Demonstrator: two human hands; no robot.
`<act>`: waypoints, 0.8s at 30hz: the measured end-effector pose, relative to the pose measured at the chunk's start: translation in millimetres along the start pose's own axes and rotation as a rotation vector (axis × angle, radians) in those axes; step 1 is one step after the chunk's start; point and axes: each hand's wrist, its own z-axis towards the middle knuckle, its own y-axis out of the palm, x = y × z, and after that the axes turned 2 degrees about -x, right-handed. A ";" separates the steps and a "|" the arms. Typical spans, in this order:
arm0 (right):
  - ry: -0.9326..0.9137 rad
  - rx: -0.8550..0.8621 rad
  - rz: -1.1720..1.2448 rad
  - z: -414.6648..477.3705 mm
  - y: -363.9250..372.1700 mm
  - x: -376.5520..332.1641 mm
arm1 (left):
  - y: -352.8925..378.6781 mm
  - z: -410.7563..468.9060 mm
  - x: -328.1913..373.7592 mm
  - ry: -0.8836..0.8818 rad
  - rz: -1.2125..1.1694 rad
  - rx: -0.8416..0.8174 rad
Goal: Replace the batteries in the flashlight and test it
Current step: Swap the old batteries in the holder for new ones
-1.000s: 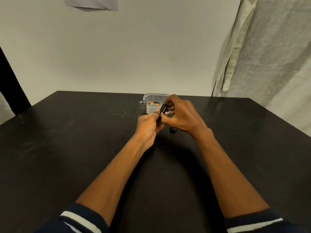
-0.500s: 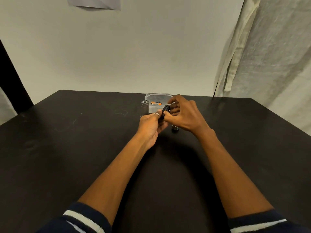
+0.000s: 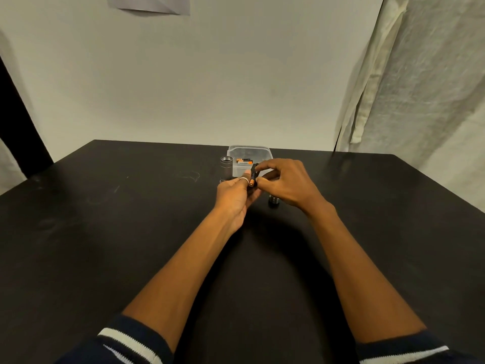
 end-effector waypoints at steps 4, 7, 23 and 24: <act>-0.069 0.027 -0.016 1.3 -1.6 0.2 | -0.8 1.7 0.6 -0.001 -0.044 -0.002; -0.064 0.005 -0.063 2.4 -3.5 -2.2 | -1.0 2.4 0.2 -0.004 -0.048 -0.005; 0.098 0.123 0.228 0.9 -9.4 -9.3 | -1.6 3.8 0.4 -0.012 -0.019 -0.023; 0.161 0.150 0.304 0.9 -13.7 -7.3 | -1.6 4.1 0.0 -0.016 -0.023 -0.024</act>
